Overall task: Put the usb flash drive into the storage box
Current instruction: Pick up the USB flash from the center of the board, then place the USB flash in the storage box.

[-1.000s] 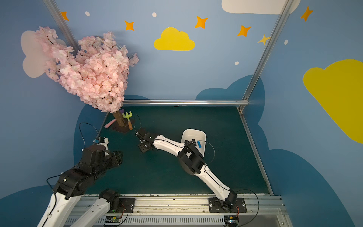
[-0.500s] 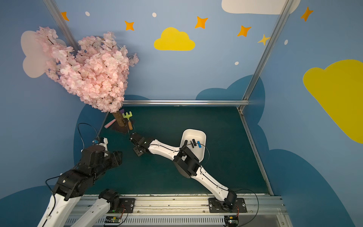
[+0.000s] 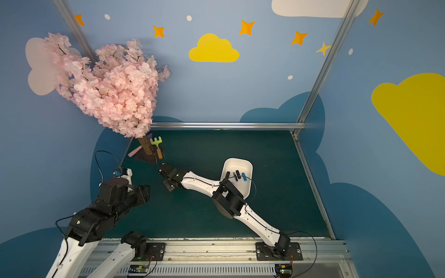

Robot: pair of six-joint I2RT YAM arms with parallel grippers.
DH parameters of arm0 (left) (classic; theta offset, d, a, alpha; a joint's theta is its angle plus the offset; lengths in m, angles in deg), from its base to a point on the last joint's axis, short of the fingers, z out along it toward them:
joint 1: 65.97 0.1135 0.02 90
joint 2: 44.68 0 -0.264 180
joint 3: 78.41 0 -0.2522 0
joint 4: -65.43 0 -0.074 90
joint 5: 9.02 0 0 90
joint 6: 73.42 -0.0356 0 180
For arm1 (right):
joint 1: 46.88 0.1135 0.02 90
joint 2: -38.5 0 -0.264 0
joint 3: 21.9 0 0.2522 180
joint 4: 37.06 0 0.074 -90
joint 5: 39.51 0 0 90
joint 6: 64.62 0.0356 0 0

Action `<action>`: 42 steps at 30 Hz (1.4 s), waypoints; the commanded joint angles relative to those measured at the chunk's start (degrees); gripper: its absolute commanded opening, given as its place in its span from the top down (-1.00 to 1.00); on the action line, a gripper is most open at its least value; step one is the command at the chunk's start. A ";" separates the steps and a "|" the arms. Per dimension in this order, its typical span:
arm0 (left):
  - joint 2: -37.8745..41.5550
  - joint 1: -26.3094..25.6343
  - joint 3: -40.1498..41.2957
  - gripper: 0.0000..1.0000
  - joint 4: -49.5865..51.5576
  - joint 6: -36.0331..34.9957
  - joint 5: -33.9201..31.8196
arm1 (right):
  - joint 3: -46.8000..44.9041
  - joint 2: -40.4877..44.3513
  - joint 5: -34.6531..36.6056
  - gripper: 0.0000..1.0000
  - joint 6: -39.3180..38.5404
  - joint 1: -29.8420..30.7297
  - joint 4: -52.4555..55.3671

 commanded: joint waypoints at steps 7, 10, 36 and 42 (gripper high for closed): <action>0.71 -0.13 0.89 -0.26 -0.59 -0.64 0.78 | -2.92 5.70 2.34 0.71 -1.84 0.78 2.65; 0.31 -0.08 0.84 -0.26 -0.79 -0.85 1.29 | -3.55 8.86 2.68 0.73 -1.97 1.07 3.15; 2.11 -0.13 1.49 -0.27 -1.68 -1.05 2.67 | -62.91 57.07 5.59 0.69 1.64 -26.76 -7.39; 1.66 -0.10 1.42 -0.27 -1.59 -1.02 2.79 | -57.25 48.16 -1.19 0.70 1.50 -30.79 -3.27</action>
